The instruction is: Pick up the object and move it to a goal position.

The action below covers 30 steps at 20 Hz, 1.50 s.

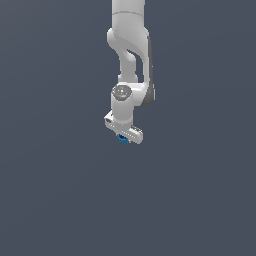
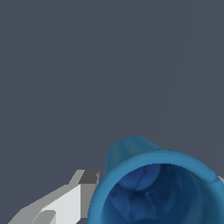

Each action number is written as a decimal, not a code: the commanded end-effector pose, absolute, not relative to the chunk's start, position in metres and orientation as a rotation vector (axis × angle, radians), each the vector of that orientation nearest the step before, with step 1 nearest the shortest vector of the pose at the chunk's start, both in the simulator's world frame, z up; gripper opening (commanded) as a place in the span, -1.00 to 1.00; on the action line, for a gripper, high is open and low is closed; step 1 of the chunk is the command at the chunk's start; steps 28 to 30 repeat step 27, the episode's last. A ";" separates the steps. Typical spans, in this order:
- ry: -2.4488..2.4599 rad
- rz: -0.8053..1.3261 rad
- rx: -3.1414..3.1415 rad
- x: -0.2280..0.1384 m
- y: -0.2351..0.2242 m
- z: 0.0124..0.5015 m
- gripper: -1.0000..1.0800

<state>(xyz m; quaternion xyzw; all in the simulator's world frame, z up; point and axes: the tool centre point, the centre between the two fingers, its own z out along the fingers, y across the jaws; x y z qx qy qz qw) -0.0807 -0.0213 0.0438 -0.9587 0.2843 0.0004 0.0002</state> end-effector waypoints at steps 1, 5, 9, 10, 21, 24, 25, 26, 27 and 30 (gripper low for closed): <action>0.895 -0.001 -3.011 -0.076 -0.032 0.048 -1.00; 0.895 -0.001 -3.011 -0.065 -0.058 0.058 -1.00; 0.895 -0.001 -3.011 -0.050 -0.090 0.071 -1.00; 0.895 -0.001 -3.011 -0.046 -0.099 0.074 -1.00; 0.896 0.000 -3.011 -0.015 -0.159 0.097 -1.00; 0.896 0.000 -3.011 -0.012 -0.164 0.099 -1.00; 0.896 0.000 -3.011 -0.011 -0.164 0.099 -1.00; 0.896 0.000 -3.011 -0.011 -0.165 0.099 -1.00; 0.896 0.000 -3.011 -0.011 -0.165 0.099 -1.00; 0.896 0.000 -3.011 -0.011 -0.165 0.099 -1.00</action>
